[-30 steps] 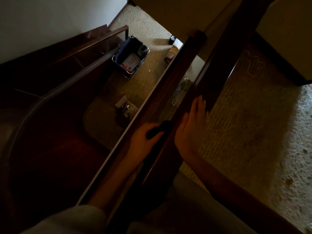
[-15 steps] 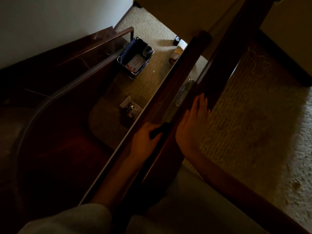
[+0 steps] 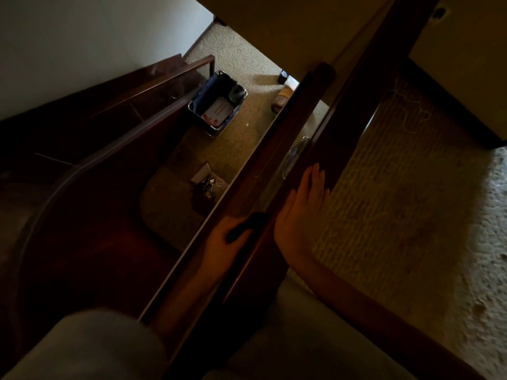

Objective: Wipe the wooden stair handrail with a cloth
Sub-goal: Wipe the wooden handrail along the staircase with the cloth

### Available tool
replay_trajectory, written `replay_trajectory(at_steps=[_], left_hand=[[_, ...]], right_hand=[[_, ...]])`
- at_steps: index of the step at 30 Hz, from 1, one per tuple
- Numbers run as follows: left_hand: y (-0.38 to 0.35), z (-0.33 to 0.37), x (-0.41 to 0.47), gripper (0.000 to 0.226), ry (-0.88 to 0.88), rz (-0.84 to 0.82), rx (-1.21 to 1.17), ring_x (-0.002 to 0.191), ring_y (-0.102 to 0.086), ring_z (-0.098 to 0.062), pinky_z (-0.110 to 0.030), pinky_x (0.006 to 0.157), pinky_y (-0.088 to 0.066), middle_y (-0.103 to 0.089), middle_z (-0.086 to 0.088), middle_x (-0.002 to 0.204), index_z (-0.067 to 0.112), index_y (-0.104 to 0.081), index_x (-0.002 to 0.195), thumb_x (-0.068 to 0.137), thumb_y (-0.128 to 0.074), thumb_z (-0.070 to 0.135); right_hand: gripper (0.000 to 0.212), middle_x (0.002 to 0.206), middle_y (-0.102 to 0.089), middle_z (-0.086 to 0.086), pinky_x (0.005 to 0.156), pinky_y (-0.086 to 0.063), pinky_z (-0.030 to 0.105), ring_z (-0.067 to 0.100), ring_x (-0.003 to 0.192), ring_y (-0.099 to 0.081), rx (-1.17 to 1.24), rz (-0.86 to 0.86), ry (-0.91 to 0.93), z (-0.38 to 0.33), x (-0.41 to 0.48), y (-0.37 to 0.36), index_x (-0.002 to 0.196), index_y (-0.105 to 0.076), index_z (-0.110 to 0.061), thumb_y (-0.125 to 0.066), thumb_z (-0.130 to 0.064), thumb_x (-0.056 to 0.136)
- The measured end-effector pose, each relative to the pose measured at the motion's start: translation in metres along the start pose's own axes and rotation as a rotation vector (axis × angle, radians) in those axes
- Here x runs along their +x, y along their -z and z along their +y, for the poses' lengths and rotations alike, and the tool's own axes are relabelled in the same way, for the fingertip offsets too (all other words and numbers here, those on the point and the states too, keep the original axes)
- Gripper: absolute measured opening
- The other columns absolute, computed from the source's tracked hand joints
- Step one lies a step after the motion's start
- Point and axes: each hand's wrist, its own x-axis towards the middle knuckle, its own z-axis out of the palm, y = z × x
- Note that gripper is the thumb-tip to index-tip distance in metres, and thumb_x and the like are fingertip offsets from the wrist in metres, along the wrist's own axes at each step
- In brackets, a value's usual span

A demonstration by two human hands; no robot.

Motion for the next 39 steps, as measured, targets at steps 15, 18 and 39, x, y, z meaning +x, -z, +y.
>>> replay_trajectory(at_steps=[15,18,39], left_hand=[[-0.085,0.120,0.207,0.033,-0.140,-0.041,-0.067,0.122,-0.055,-0.022,-0.011,0.087,-0.042,-0.058,-0.014,0.132,0.004,-0.056,0.132,0.100,-0.048,0.010],[-0.067,0.105,0.173,0.034,-0.153,-0.066,-0.130,0.117,-0.056,-0.015,-0.003,0.083,-0.043,-0.061,-0.008,0.127,0.006,-0.054,0.134,0.101,-0.045,0.007],[-0.064,0.122,0.150,0.034,-0.264,-0.054,-0.068,0.119,-0.056,-0.016,-0.006,0.091,-0.041,-0.058,-0.001,0.121,0.001,-0.053,0.134,0.101,-0.045,0.005]], right_hand=[[0.048,0.153,-0.039,0.012,0.116,-0.029,0.045,0.028,0.143,-0.035,-0.145,0.078,0.010,0.002,-0.002,-0.007,0.145,-0.042,-0.004,-0.034,-0.019,0.100],[0.050,0.154,-0.036,0.014,0.117,-0.025,0.047,0.029,0.144,-0.032,-0.119,0.067,0.030,0.004,-0.002,-0.008,0.146,-0.041,-0.003,-0.043,-0.017,0.098],[0.052,0.154,-0.037,0.016,0.117,-0.026,0.049,0.031,0.144,-0.031,0.006,0.081,0.055,0.006,-0.001,-0.008,0.145,-0.041,-0.002,-0.028,-0.024,0.100]])
